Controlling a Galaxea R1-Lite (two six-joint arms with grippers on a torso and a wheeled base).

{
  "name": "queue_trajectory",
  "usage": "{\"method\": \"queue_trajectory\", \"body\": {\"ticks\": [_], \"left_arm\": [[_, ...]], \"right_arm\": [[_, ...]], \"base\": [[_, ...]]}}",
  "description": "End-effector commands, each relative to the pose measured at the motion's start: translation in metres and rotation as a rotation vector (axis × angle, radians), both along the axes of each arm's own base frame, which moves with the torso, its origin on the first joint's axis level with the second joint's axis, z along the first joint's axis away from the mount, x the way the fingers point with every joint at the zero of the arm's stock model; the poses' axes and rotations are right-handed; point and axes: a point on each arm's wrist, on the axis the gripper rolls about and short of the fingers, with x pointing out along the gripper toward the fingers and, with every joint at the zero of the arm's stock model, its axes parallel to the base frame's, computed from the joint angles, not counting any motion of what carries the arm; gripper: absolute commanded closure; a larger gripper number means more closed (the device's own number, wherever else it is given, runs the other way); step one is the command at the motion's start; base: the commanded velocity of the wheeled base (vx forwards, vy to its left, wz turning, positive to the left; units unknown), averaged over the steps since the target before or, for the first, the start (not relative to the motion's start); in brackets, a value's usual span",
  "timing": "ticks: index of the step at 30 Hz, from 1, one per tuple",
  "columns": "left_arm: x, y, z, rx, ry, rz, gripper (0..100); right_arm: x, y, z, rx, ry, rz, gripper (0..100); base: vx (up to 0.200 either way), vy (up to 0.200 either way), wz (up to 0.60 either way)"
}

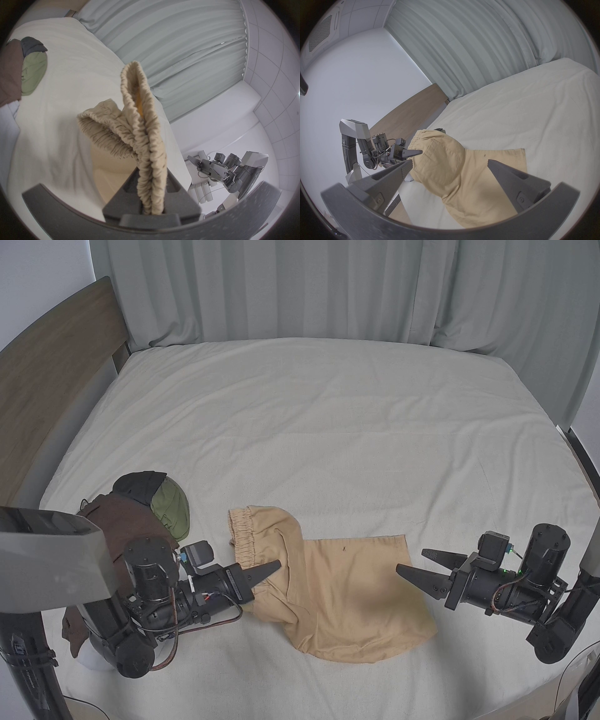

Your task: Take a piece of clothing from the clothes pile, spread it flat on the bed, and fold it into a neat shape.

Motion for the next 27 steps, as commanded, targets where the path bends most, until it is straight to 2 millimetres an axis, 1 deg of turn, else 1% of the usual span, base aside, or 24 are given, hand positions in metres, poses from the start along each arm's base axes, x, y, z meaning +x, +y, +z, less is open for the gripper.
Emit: {"method": "queue_trajectory", "body": {"ticks": [1,12,17,21,27], "left_arm": [[-0.001,-0.012,-0.01,0.01,0.021,-0.036,100],[0.01,-0.034,-0.011,-0.067,0.048,-0.052,100],[0.016,-0.044,-0.02,-0.07,0.054,-0.052,100],[0.016,-0.051,-0.026,-0.067,0.061,-0.07,100],[0.024,-0.064,-0.036,-0.066,0.05,-0.082,100]], "right_arm": [[0.0,0.0,0.0,-0.001,0.002,0.0,0],[0.003,-0.001,0.002,0.008,-0.012,-0.009,0],[0.007,-0.001,0.005,0.015,-0.026,-0.016,0],[0.014,-0.001,0.011,0.029,-0.056,-0.025,0],[0.02,-0.003,0.015,0.04,-0.079,-0.057,0]], "base": [[0.0,0.0,0.0],[0.0,0.0,0.0],[0.0,0.0,0.0],[0.0,0.0,0.0],[0.0,0.0,0.0]]}}
